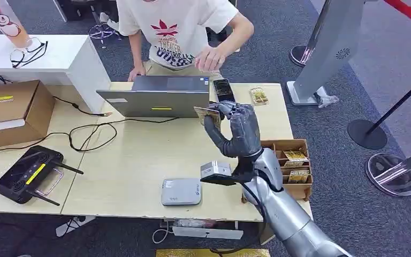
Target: Pass the card to the sensor for recognition and then transmit it.
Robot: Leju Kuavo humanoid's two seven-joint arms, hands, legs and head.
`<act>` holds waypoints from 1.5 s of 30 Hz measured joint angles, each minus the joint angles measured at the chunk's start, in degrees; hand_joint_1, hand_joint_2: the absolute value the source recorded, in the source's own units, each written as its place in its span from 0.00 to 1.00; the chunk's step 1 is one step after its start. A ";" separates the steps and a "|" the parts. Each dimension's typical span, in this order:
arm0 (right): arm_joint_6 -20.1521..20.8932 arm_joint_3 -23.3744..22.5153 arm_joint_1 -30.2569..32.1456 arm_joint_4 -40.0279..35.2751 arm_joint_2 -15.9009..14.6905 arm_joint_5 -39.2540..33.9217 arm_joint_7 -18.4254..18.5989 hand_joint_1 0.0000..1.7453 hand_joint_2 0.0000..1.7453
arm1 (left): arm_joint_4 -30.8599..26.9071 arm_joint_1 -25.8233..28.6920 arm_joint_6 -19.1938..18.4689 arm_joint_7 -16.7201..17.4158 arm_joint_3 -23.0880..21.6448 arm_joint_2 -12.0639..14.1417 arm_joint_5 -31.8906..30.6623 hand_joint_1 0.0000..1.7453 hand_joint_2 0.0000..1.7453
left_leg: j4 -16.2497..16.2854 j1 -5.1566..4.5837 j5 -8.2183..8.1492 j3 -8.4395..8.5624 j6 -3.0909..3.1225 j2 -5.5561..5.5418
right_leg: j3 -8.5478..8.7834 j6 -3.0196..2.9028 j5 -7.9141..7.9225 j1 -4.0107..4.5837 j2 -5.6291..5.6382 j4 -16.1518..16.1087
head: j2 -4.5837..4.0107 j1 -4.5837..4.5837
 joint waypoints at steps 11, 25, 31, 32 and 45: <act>11.54 0.17 0.04 -1.33 -0.02 -13.33 -0.68 1.00 1.00 | 0.02 0.02 -0.50 -0.13 0.07 0.26 -0.20 0.00 0.00 | 0.00 0.00 0.00 0.00 0.00 0.00 | 0.00 0.00 0.00 0.00 0.00 0.00 | 0.00 0.00; 47.19 4.18 0.96 2.15 -0.79 -41.39 8.20 1.00 1.00 | 0.02 -0.14 -1.14 -0.72 0.09 0.24 -2.08 0.00 0.00 | 0.00 0.00 0.00 0.00 0.00 0.00 | 0.00 0.00 0.00 0.00 0.00 0.00 | 0.00 0.00; 49.68 9.20 0.75 7.34 -0.79 -43.84 9.60 1.00 1.00 | 0.02 -0.22 -1.11 -1.07 0.09 0.07 -2.75 0.00 0.00 | 0.00 0.00 0.00 0.00 0.00 0.00 | 0.00 0.00 0.00 0.00 0.01 0.00 | 0.00 0.00; 49.89 10.03 0.78 8.06 -0.79 -43.84 9.81 1.00 1.00 | 0.02 -0.22 -1.11 -1.07 0.09 0.00 -2.78 0.00 0.00 | 0.00 0.00 0.00 0.01 0.00 0.00 | 0.00 0.00 0.00 0.00 0.00 0.00 | 0.00 0.00; 48.43 15.72 1.55 16.92 -0.55 -43.49 10.56 1.00 1.00 | 0.02 -0.21 -0.81 -1.62 0.09 -0.33 -3.80 0.00 0.00 | 0.00 0.00 0.00 0.00 0.00 0.00 | 0.00 0.00 -0.01 0.00 0.00 0.00 | 0.00 0.00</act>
